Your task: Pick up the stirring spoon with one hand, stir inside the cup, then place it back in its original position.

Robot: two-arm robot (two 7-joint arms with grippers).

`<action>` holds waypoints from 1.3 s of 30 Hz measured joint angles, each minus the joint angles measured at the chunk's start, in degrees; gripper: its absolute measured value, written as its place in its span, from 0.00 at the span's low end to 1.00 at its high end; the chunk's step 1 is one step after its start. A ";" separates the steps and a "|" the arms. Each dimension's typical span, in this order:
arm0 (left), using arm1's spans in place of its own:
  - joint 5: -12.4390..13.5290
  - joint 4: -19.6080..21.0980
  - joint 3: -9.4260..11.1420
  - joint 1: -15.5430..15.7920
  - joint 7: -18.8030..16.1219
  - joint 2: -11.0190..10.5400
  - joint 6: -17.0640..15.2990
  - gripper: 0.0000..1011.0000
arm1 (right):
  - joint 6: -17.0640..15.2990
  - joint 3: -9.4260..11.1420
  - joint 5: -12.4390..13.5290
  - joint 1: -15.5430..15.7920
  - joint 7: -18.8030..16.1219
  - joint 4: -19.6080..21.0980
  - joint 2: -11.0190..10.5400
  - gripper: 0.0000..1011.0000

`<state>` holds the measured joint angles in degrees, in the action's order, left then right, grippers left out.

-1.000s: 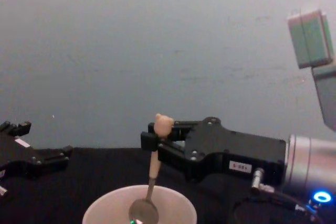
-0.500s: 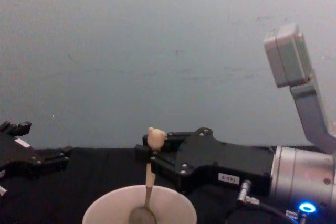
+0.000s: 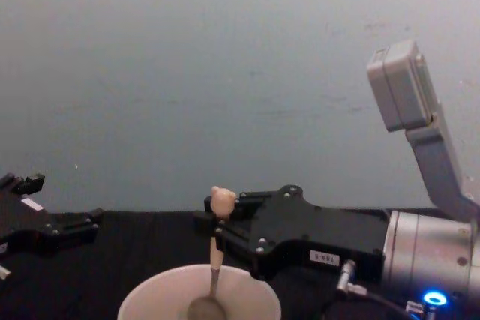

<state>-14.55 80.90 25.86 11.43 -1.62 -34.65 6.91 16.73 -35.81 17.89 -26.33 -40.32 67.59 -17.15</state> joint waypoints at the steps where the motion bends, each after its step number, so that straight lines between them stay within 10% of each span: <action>1: 0.00 0.00 0.00 0.00 0.00 0.00 0.00 0.99 | 0.00 0.02 -0.18 0.01 0.05 -0.04 0.01 0.17; 39: 0.00 0.00 0.00 0.00 0.00 0.00 0.00 0.99 | -2.37 -0.23 1.64 4.06 -2.11 7.39 -3.40 0.17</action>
<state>-14.55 80.90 25.86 11.43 -1.62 -34.65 6.91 14.36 -36.04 19.53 -22.27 -42.44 74.98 -20.54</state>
